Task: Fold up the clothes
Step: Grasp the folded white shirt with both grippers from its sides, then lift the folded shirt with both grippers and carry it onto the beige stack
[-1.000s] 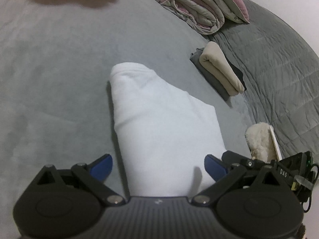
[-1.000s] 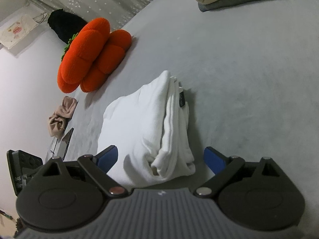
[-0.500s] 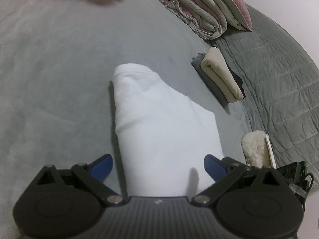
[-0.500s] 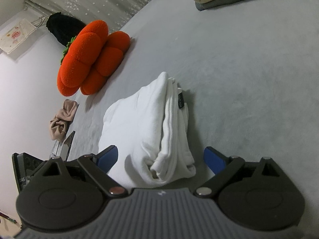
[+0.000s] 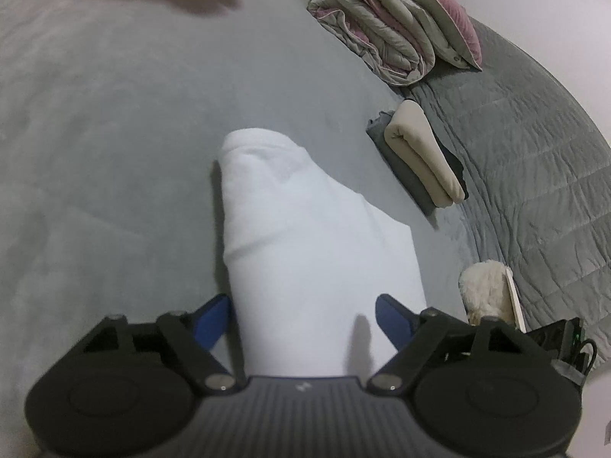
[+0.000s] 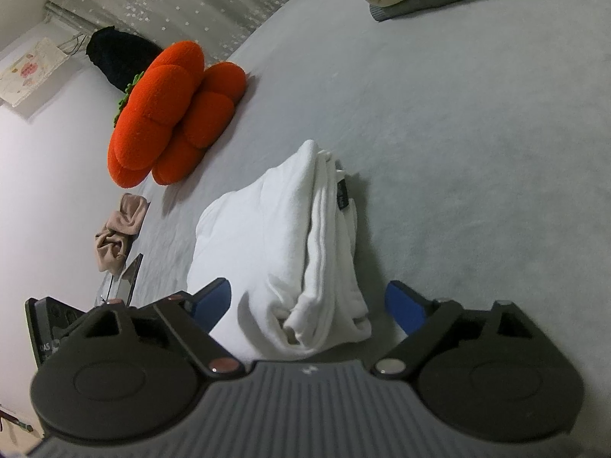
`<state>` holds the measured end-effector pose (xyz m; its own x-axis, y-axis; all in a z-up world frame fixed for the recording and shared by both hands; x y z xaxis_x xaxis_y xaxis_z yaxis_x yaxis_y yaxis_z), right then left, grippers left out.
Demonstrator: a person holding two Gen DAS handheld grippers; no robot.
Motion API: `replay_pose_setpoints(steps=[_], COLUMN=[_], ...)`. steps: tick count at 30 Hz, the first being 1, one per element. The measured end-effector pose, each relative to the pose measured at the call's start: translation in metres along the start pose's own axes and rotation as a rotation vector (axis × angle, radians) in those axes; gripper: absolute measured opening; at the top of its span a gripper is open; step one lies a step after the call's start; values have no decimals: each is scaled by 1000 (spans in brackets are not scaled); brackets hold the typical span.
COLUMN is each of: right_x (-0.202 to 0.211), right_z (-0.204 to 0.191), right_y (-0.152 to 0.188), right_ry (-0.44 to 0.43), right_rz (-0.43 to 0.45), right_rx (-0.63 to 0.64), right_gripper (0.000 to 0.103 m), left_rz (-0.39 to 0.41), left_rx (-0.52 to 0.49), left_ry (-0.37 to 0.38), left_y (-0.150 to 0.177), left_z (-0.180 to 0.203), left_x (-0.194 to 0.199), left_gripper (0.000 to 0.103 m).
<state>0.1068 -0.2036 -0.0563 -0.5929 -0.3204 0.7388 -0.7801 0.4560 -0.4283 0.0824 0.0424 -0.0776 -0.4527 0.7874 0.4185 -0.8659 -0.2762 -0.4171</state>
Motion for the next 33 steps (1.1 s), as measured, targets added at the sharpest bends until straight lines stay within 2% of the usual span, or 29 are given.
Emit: replay_pose_setpoints(steps=[9, 17, 20, 23, 27, 28, 33], right_x=[-5, -11, -13, -16, -17, -17, -15], right_z=[0, 0, 0, 1, -1, -2, -4], right_y=[0, 1, 1, 0, 0, 0, -1], right_ry=[-8, -35, -41, -54, -54, -53, -53], right_rz=[14, 35, 42, 47, 49, 48, 52], right_rx=[1, 7, 4, -9, -7, -5, -8], right_gripper=[81, 81, 76, 70, 58, 56, 54], left_rz=[32, 76, 84, 82, 81, 82, 92], left_rx=[24, 76, 77, 63, 46, 45, 51], left_ry=[23, 74, 77, 65, 45, 40, 38], left_y=[0, 1, 2, 1, 1, 1, 1], left_z=[-4, -12, -12, -10, -9, -9, -5], left_x=[-4, -6, -7, -7, -7, -6, -5], left_gripper=[78, 77, 77, 73, 59, 56, 52])
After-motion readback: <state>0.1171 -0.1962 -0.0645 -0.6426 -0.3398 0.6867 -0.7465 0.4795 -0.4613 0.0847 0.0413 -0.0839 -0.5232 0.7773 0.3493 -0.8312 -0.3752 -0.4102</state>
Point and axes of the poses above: each gripper's, at about its wrist camera, not at the fingertips, and x roughly against the way its jaws point, z to its right, y to its underside, the point moved 1 cm from there along -x, roughly the way its jaws point, and after that the axes turned 15 degrees about y, right-handed, at the moved point
